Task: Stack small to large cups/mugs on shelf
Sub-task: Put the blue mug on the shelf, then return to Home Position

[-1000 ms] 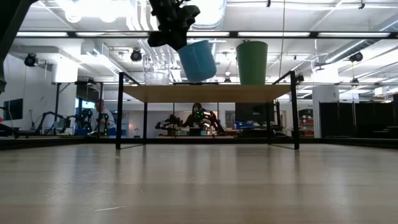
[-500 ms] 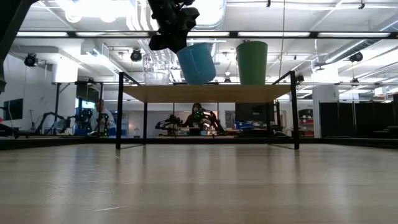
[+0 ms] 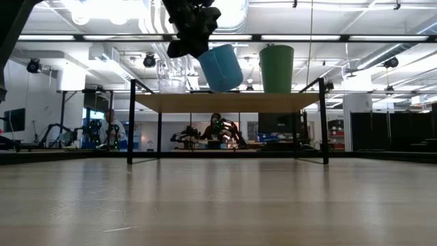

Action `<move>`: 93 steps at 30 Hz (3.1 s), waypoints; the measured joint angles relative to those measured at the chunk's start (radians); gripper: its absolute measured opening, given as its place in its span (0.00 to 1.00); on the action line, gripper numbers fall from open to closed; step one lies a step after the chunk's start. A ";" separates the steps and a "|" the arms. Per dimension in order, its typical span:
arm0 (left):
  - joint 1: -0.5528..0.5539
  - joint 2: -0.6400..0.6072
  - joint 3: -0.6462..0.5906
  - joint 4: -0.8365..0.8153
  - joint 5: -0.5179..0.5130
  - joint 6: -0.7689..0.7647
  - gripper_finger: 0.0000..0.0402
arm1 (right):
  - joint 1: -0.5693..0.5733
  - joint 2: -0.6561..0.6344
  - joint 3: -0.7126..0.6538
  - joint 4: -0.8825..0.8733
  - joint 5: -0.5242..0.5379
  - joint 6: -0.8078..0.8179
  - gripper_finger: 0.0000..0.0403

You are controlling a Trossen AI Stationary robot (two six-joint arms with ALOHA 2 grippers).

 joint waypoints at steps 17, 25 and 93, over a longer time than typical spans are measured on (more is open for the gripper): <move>0.011 0.053 0.003 0.021 0.060 0.007 0.00 | 0.000 0.000 0.000 0.000 0.000 0.028 0.18; 0.014 0.031 0.005 0.015 0.057 0.029 0.07 | 0.000 0.000 0.000 0.000 0.000 0.024 0.18; 0.009 -0.675 -0.024 0.023 0.060 -0.077 0.10 | 0.163 -0.942 -0.721 0.674 0.314 0.080 0.18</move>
